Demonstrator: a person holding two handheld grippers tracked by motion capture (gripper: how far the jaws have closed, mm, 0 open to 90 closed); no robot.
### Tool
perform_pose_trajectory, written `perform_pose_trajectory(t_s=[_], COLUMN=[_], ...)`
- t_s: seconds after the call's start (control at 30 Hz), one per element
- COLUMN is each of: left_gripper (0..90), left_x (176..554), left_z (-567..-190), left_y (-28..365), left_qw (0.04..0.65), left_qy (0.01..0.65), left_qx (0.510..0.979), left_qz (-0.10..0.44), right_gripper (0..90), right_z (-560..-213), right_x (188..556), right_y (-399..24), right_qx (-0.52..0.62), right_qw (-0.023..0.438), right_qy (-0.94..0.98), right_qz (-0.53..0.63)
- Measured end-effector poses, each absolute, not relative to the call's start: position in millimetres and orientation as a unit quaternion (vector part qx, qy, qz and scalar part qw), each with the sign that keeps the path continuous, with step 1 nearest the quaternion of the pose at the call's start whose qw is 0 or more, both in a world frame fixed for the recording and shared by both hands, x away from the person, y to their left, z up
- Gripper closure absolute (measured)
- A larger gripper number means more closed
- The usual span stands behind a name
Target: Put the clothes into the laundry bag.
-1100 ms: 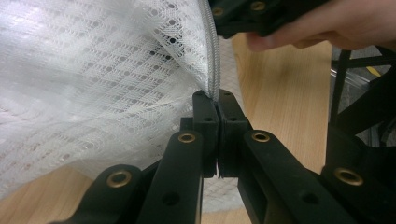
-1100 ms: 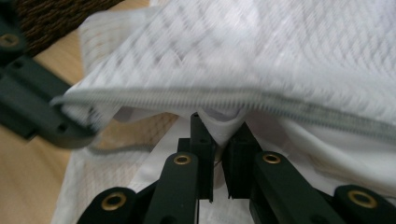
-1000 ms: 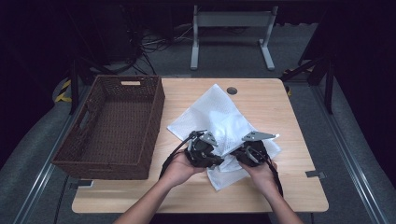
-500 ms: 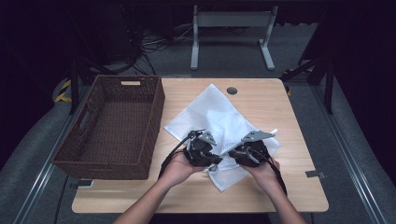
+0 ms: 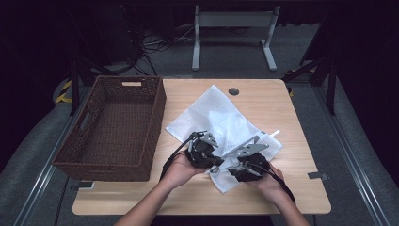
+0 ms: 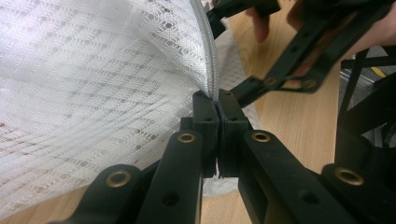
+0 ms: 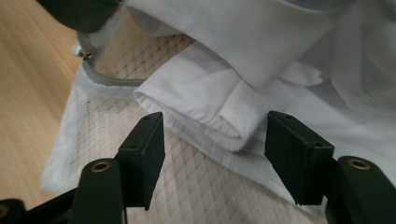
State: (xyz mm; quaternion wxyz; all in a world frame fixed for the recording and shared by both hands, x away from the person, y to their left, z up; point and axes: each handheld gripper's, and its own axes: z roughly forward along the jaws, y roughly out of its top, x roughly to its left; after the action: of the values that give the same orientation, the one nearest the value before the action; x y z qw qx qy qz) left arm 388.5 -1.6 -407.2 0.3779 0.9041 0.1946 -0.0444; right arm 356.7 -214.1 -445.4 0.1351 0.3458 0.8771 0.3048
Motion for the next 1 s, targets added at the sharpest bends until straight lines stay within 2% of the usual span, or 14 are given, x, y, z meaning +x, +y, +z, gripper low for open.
perform_pose_trajectory(t_s=[0.2, 0.37, 1.0], left_gripper=[88.7, 88.7, 88.9], left_x=[388.7, 388.2, 385.2], left_z=[-407.1, -407.1, -401.9], left_y=[-1.2, -1.6, -1.3], left_qw=[0.378, 0.376, 0.386], left_qy=[0.193, 0.194, 0.184], left_qx=[0.904, 0.905, 0.903], left_qz=[-0.045, -0.046, -0.05], right_gripper=[72.0, 83.6, 85.9], right_z=[-449.9, -447.8, -434.6], right_x=[362.6, 362.5, 393.6], right_y=[-209.7, -208.6, -195.7], right_qx=[0.34, 0.339, 0.39], right_qw=[0.169, 0.173, 0.192], right_qy=[0.884, 0.882, 0.825], right_qz=[0.275, 0.278, 0.361])
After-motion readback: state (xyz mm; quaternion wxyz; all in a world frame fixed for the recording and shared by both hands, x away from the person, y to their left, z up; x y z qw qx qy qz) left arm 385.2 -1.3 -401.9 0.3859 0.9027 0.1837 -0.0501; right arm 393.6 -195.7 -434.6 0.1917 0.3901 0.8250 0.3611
